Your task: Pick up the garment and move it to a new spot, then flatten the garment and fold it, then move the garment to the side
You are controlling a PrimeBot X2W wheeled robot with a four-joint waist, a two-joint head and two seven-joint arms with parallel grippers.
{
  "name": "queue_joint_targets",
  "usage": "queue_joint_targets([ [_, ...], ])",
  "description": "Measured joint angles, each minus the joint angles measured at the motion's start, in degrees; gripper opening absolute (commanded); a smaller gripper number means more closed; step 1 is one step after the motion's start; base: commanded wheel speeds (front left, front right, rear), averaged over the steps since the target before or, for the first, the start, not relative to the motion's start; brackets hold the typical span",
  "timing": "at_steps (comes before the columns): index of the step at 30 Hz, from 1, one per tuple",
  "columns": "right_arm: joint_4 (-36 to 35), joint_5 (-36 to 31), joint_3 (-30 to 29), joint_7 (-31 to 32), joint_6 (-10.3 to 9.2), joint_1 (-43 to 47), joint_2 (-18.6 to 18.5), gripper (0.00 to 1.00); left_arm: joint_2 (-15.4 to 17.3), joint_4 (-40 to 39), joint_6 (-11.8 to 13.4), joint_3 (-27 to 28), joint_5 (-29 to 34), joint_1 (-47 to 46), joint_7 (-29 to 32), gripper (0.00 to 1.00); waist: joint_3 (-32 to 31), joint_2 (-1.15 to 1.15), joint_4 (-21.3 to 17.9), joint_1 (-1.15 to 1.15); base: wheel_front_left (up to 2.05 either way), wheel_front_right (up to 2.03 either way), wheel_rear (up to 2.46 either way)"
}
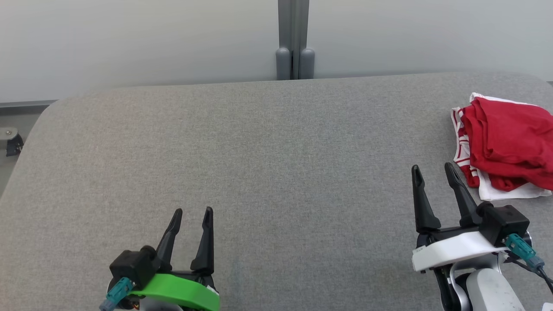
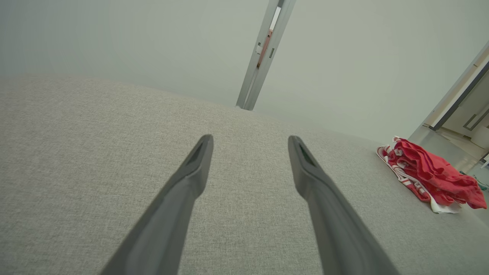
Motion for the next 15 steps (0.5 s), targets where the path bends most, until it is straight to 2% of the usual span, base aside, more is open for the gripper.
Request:
queue_joint_targets([
  [9, -0.05, 0.16, 0.23, -0.01, -0.01, 0.00, 0.01, 1.00, 0.02, 0.01, -0.46, 0.26, -1.11, -0.09, 0.00, 1.00, 0.04, 0.00, -0.07, 0.00, 0.00, 0.00, 0.00],
  [10, 0.07, 0.16, 0.24, 0.00, 0.00, 0.02, 0.02, 0.00, -0.04, -0.08, -0.45, 0.57, -0.92, -0.07, 0.00, 0.00, 0.05, 0.00, -0.07, 0.00, 0.00, 0.00, 0.00],
  [15, 2.07, 1.05, 0.27, 0.30, 0.00, 1.54, 0.32, 0.00, -0.09, 1.80, -0.44, 0.44, -1.69, 0.85, 0.19, 0.00, 0.04, 0.00, -0.10, 0.00, 0.00, 0.00, 0.00],
])
